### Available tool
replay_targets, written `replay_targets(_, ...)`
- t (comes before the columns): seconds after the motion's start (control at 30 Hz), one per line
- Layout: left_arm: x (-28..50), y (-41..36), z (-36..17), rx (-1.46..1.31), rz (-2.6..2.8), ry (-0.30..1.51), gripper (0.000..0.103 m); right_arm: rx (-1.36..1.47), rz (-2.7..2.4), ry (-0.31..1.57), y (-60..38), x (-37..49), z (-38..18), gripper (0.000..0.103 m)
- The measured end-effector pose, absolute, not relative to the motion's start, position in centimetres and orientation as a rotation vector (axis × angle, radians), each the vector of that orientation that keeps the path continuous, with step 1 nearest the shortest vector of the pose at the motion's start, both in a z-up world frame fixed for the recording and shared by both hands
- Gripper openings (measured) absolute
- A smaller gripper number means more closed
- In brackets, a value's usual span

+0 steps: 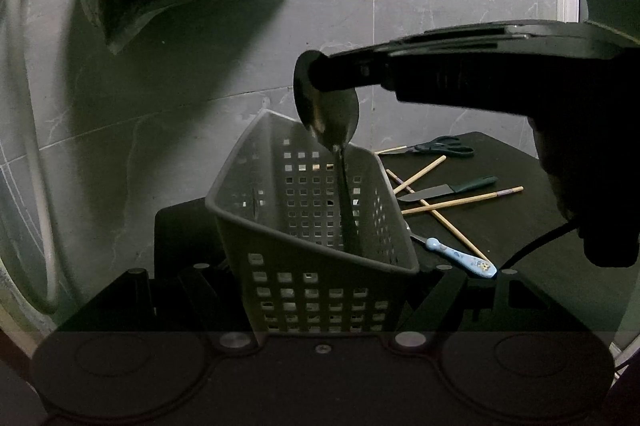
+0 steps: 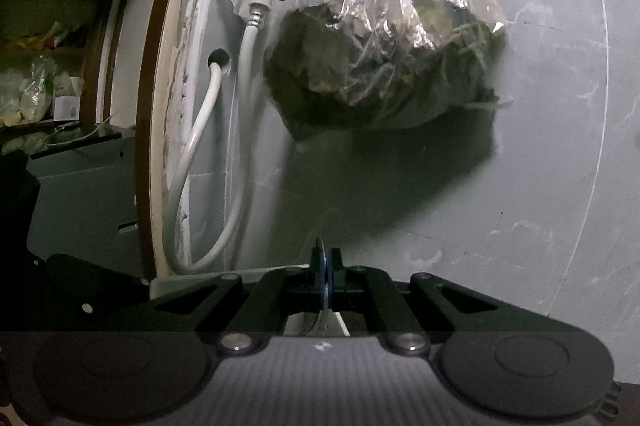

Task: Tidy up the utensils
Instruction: 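Carry the steel spoon over the holder and insert it with the right tool, then open the right tool and withdraw it from the holder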

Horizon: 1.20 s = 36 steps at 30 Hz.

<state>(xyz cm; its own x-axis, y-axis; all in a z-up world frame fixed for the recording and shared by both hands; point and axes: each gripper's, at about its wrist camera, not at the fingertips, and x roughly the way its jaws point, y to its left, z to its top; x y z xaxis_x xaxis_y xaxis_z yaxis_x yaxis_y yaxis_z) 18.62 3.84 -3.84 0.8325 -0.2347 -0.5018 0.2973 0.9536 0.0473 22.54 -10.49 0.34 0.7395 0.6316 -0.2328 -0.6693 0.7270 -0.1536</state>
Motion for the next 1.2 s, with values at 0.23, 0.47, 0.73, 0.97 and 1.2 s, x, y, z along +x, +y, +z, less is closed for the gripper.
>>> replay_targets(0.23, 18.5, 3.9, -3.9, 0.126, -0.283, 0.514, 0.076, -0.242, 0.723, 0.208, -10.4, 22.8, -0.2, 0.002)
replay_targets(0.47, 18.5, 3.9, -3.9, 0.128, -0.284, 0.514, 0.076, -0.240, 0.725, 0.246, -10.5, 23.2, -0.7, 0.002)
replay_targets(0.73, 18.5, 3.9, -3.9, 0.128, -0.285, 0.514, 0.076, -0.246, 0.721, 0.279, -10.4, 23.4, -1.2, 0.009)
replay_targets(0.97, 18.6, 4.0, -3.9, 0.128, -0.283, 0.514, 0.076, -0.210, 0.722, 0.252, -11.0, 23.5, -0.5, 0.048)
replay_targets(1.2, 18.5, 4.1, -3.9, 0.128, -0.282, 0.514, 0.076, -0.176, 0.627, 0.139, -13.1, 24.0, 1.5, 0.085)
